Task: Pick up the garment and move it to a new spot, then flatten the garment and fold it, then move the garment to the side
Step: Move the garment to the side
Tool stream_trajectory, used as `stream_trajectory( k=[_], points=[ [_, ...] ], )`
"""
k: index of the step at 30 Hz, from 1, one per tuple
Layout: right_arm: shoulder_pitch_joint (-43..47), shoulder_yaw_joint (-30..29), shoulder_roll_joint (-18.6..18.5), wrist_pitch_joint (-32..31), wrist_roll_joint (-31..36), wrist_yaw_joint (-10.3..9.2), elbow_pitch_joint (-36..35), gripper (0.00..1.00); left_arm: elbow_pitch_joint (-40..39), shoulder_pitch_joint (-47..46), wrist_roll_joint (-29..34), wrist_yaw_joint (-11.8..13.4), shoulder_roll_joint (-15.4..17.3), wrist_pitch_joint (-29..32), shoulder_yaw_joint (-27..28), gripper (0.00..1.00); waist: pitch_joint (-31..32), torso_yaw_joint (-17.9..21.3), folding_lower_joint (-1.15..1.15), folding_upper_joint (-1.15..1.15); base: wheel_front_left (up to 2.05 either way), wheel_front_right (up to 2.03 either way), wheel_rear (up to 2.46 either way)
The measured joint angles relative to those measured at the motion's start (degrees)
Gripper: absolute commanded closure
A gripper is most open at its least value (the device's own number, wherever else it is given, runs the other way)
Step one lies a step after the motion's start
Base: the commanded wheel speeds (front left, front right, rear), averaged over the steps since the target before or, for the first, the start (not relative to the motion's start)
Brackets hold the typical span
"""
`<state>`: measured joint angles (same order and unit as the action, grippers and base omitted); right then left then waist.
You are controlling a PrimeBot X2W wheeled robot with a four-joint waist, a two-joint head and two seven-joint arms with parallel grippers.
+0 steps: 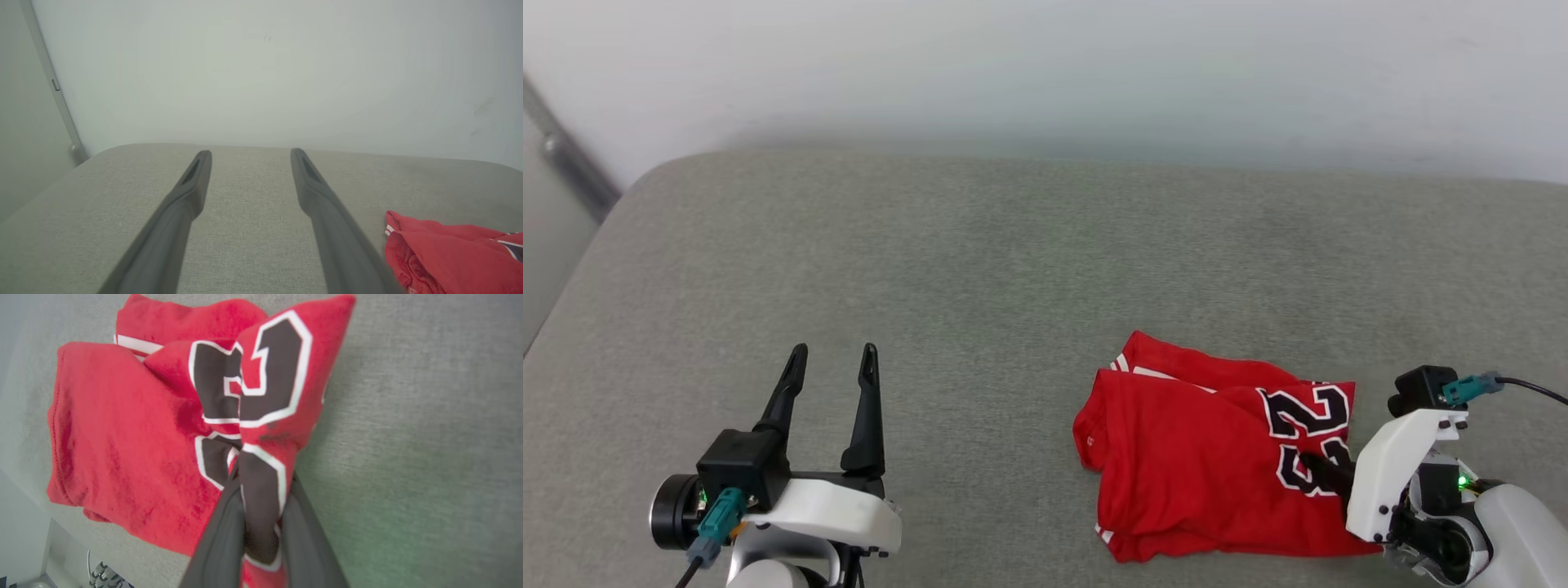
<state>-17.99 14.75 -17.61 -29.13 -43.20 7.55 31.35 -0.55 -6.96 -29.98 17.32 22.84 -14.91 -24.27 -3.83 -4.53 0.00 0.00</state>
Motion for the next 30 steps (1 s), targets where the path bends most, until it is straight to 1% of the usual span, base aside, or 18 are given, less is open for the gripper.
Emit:
stream_trajectory(
  k=[3,8,12,15,19,23,25,30],
  points=[
    [-1.72,1.29,-0.67,1.19,3.68,-0.01,2.08,1.00,-0.80,0.89,-0.01,0.10,0.20,0.02,0.10,0.00,0.32,3.34,0.00,0.00,0.00,0.00,0.00],
    [-5.94,2.03,-1.26,3.44,6.77,-0.02,4.59,1.00,-2.90,-0.21,0.62,0.00,0.42,0.04,-0.23,0.00,-0.39,9.79,0.00,0.00,0.00,0.00,0.00],
    [-11.10,2.20,-1.85,5.66,9.16,-0.02,7.24,1.00,-4.65,-3.06,1.81,-0.16,0.57,0.38,-0.77,0.00,-2.67,14.82,0.00,0.00,0.00,0.00,0.00],
    [-15.50,1.60,-2.92,7.84,10.96,-0.02,9.72,1.00,-6.14,-5.97,3.21,-0.71,1.15,1.23,-1.43,0.00,-5.92,17.56,0.00,0.00,0.00,0.00,0.00],
    [-21.21,-0.31,-5.28,11.12,13.37,-0.02,13.83,1.00,-7.58,-10.37,4.93,-1.69,1.85,2.79,-2.44,0.00,-11.29,20.04,0.00,0.00,0.00,0.00,0.00],
    [-27.23,-3.30,-6.26,14.86,15.94,-0.02,18.61,1.00,-8.71,-14.51,6.83,-2.30,2.89,4.69,-3.03,0.00,-17.06,21.77,0.01,0.00,0.00,0.00,0.00],
    [-30.53,-4.82,-7.28,16.97,18.25,-0.02,20.89,1.00,-9.05,-16.75,7.53,-2.79,3.42,5.49,-3.21,0.00,-20.02,22.27,0.01,0.00,0.00,0.00,0.00],
    [-36.23,-9.96,-9.58,22.76,24.50,-0.02,27.35,1.00,-9.64,-20.87,8.88,-3.74,3.49,6.37,-3.97,0.00,-26.60,22.50,0.01,0.00,0.00,0.00,0.00]
  ],
)
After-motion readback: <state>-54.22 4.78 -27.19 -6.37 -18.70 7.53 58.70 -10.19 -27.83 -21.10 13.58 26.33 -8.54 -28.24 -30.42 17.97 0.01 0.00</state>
